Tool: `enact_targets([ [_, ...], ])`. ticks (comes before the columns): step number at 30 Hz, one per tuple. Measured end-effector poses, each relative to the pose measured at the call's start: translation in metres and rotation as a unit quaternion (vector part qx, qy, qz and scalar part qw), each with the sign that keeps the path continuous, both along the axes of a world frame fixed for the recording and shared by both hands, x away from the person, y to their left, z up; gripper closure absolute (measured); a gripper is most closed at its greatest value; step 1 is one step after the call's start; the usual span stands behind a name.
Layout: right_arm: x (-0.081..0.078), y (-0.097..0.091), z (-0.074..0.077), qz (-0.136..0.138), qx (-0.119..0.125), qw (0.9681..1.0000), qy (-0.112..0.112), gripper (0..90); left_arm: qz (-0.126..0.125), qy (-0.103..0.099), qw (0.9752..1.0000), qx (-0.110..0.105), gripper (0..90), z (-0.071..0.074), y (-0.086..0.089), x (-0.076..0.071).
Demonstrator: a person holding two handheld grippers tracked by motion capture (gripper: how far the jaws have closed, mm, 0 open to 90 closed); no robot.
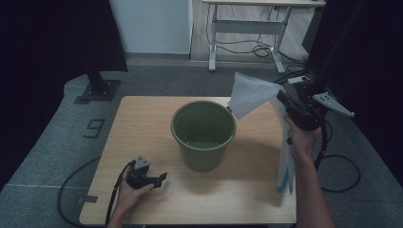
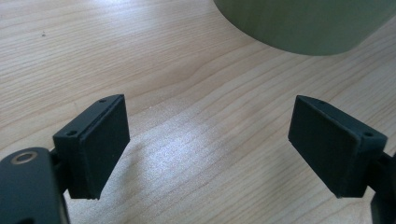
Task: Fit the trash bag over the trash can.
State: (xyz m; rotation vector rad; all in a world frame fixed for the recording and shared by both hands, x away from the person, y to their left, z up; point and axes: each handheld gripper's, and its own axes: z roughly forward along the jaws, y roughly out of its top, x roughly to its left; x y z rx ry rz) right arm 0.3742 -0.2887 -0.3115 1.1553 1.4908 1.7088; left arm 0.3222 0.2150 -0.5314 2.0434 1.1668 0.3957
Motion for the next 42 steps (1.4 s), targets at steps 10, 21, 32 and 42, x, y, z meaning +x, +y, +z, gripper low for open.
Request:
enact_targets([
  [10, -0.010, 0.013, 0.012, 0.023, 0.005, 0.9993, -0.028, 88.7, 0.000, 0.002, 1.0000, 0.000, 12.4, 0.000, 0.000, 0.000],
  [21, -0.026, 0.049, 0.027, 0.063, -0.019, 0.9957, -0.065, 88.7, -0.001, 0.004, 1.0000, 0.003, 12.4, -0.001, 0.000, 0.001],
  [32, -0.024, 0.071, 0.008, 0.084, -0.057, 0.9941, -0.038, 88.7, 0.000, 0.003, 1.0000, 0.003, 12.5, -0.001, 0.001, 0.001],
  [42, -0.020, 0.107, -0.038, 0.141, -0.095, 0.9854, 0.005, 88.5, -0.002, 0.004, 1.0000, 0.006, 12.6, -0.001, 0.000, 0.001],
])
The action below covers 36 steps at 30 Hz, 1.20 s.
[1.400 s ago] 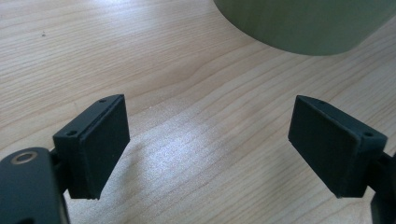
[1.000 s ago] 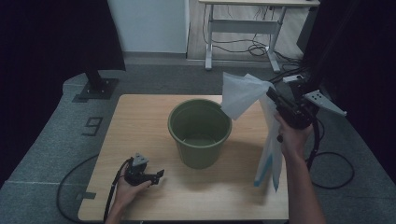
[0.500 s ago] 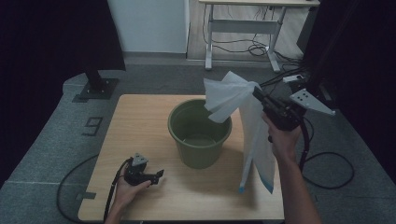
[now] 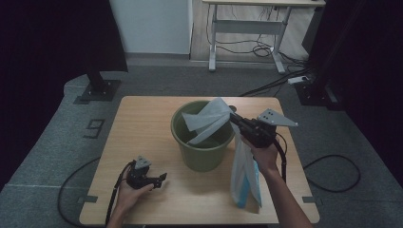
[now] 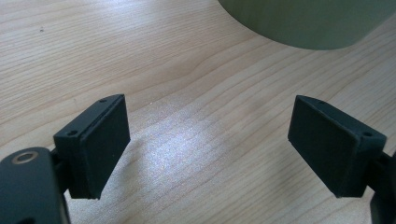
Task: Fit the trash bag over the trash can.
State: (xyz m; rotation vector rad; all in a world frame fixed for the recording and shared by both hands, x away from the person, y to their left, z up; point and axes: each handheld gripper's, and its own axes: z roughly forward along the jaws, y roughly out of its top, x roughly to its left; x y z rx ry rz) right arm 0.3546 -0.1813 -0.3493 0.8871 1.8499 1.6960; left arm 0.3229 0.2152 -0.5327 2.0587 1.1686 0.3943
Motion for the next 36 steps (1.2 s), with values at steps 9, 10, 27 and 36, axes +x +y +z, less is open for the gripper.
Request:
enact_targets([
  [9, 0.000, 0.010, -0.025, 0.038, -0.009, 0.9984, 0.041, 76.1, 0.001, 0.000, 1.0000, -0.002, 12.6, 0.000, 0.000, 0.000],
  [10, 0.000, 0.010, -0.027, 0.043, -0.006, 0.9980, 0.045, 72.1, 0.002, 0.000, 1.0000, -0.002, 12.6, 0.000, 0.000, 0.000],
  [27, -0.037, -0.011, -0.037, 0.012, -0.012, 0.9996, 0.024, 31.5, 0.002, 0.002, 1.0000, -0.001, 12.8, 0.000, -0.001, 0.000],
  [36, -0.053, -0.024, -0.053, -0.022, -0.021, 0.9990, 0.033, 27.7, 0.003, 0.000, 1.0000, -0.002, 12.8, 0.000, -0.001, 0.000],
])
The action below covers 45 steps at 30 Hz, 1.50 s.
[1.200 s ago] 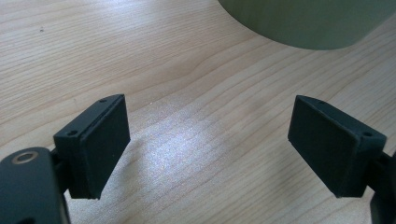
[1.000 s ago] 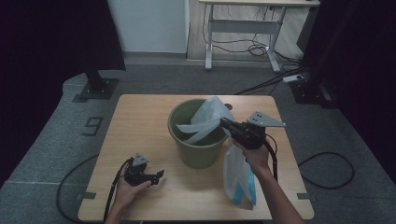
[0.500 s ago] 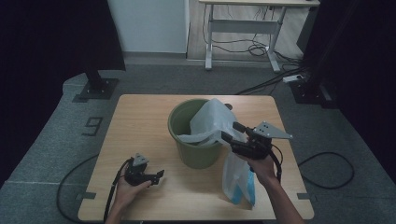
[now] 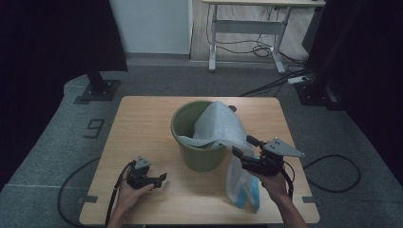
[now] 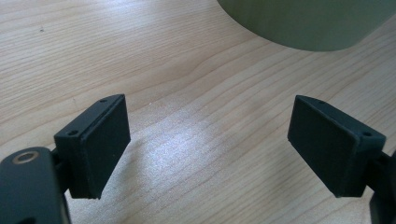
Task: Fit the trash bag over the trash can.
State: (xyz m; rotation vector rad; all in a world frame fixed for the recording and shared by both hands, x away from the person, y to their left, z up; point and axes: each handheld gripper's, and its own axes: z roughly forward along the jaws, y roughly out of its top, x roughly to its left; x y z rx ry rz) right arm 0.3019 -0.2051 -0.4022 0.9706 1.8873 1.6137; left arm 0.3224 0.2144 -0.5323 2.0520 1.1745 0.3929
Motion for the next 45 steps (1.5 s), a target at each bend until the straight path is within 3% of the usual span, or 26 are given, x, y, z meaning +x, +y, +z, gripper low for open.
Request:
enact_targets([
  [9, -0.009, -0.002, -0.030, -0.017, -0.013, 0.9990, 0.038, 26.3, 0.010, -0.003, 0.9999, -0.011, 13.2, 0.002, 0.001, 0.000],
  [16, -0.006, 0.000, -0.039, -0.040, -0.011, 0.9977, 0.054, 32.3, 0.011, -0.003, 0.9999, -0.011, 13.4, 0.002, 0.001, 0.000],
  [17, -0.005, -0.001, -0.040, -0.037, -0.002, 0.9977, 0.057, 37.9, 0.011, -0.003, 0.9999, -0.009, 13.5, 0.002, 0.002, 0.000],
  [18, -0.005, -0.001, -0.040, -0.037, -0.002, 0.9977, 0.057, 37.9, 0.011, -0.003, 0.9999, -0.009, 13.5, 0.002, 0.002, 0.000],
  [19, -0.004, -0.001, -0.041, -0.035, -0.003, 0.9976, 0.059, 46.1, 0.011, -0.003, 0.9999, -0.009, 13.5, 0.002, 0.002, 0.000],
  [20, -0.004, -0.001, -0.041, -0.035, -0.003, 0.9976, 0.059, 46.1, 0.011, -0.003, 0.9999, -0.009, 13.5, 0.002, 0.002, 0.000],
  [21, -0.004, -0.001, -0.042, -0.029, -0.008, 0.9976, 0.063, 57.6, 0.011, -0.004, 0.9999, -0.010, 13.5, 0.003, 0.002, -0.001],
  [22, -0.004, -0.001, -0.042, -0.029, -0.008, 0.9976, 0.063, 57.6, 0.011, -0.004, 0.9999, -0.010, 13.6, 0.003, 0.002, -0.001],
  [25, -0.003, -0.002, -0.043, -0.034, -0.025, 0.9976, 0.054, 72.8, 0.013, -0.006, 0.9998, -0.012, 13.8, 0.003, 0.002, -0.001],
  [28, -0.001, -0.007, -0.039, -0.038, -0.030, 0.9977, 0.048, 82.7, 0.013, -0.003, 0.9993, -0.036, 14.1, 0.006, 0.003, -0.001],
  [31, 0.003, -0.017, -0.028, -0.048, -0.038, 0.9975, 0.035, 87.2, 0.016, -0.010, 0.9991, -0.039, 14.3, 0.012, 0.000, -0.002],
  [39, 0.014, -0.025, 0.000, -0.054, -0.046, 0.9974, 0.012, 88.1, 0.015, -0.022, 0.9988, -0.041, 14.3, 0.023, -0.005, -0.004],
  [45, 0.028, -0.027, 0.018, -0.056, -0.037, 0.9977, 0.004, 88.1, 0.024, -0.046, 0.9977, -0.044, 14.3, 0.044, -0.005, -0.006],
])
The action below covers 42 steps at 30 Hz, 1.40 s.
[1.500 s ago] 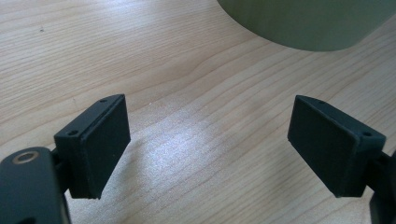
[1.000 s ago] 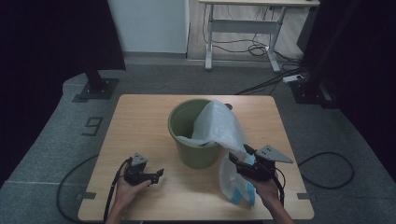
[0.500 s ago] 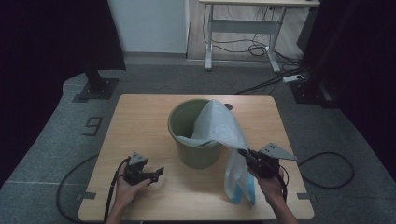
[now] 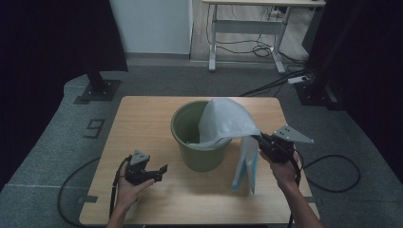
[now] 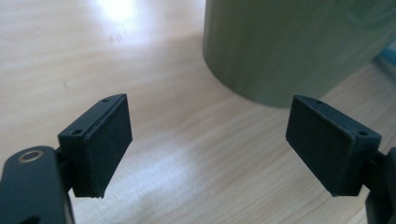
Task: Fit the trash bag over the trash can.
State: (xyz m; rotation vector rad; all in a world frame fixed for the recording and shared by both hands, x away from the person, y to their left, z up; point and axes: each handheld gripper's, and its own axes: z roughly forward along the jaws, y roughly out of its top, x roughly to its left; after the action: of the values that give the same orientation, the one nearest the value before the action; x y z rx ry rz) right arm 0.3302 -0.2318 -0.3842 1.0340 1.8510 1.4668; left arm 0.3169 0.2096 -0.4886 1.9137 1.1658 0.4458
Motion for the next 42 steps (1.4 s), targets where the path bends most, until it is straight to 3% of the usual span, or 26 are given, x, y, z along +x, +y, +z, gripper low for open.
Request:
enact_targets([
  [5, 0.004, 0.005, 0.007, 0.005, -0.003, 1.0000, -0.006, 88.1, 0.005, -0.024, 0.9996, -0.011, 14.5, 0.024, -0.002, -0.001],
  [14, 0.008, 0.013, 0.020, 0.011, -0.003, 0.9998, -0.019, 88.1, -0.017, -0.058, 0.9979, -0.021, 14.6, 0.069, -0.015, -0.002],
  [19, 0.011, 0.021, 0.022, 0.019, -0.012, 0.9995, -0.022, 88.0, -0.024, -0.061, 0.9976, -0.026, 14.9, 0.075, -0.020, -0.001],
  [25, 0.015, 0.030, 0.008, 0.033, -0.025, 0.9991, -0.003, 84.8, -0.024, -0.057, 0.9979, -0.020, 14.9, 0.074, -0.022, -0.001],
  [27, 0.015, 0.030, 0.001, 0.042, -0.022, 0.9989, 0.002, 75.2, -0.022, -0.055, 0.9980, -0.020, 14.9, 0.074, -0.021, 0.000],
  [28, 0.014, 0.031, -0.004, 0.043, -0.019, 0.9989, 0.001, 59.6, -0.021, -0.054, 0.9981, -0.021, 15.0, 0.073, -0.020, 0.000],
  [29, 0.014, 0.031, -0.004, 0.043, -0.019, 0.9989, 0.001, 59.6, -0.021, -0.054, 0.9981, -0.021, 14.9, 0.073, -0.020, 0.000],
  [30, 0.009, 0.030, -0.007, 0.036, -0.009, 0.9993, -0.001, 43.3, -0.022, -0.053, 0.9981, -0.021, 15.0, 0.072, -0.020, 0.000],
  [35, -0.002, 0.023, -0.014, 0.028, 0.007, 0.9996, 0.000, 30.4, -0.020, -0.049, 0.9984, -0.020, 15.0, 0.070, -0.020, 0.002],
  [42, -0.023, 0.017, -0.033, 0.011, 0.015, 0.9997, 0.015, 22.4, -0.019, -0.045, 0.9986, -0.020, 15.1, 0.067, -0.022, 0.004],
])
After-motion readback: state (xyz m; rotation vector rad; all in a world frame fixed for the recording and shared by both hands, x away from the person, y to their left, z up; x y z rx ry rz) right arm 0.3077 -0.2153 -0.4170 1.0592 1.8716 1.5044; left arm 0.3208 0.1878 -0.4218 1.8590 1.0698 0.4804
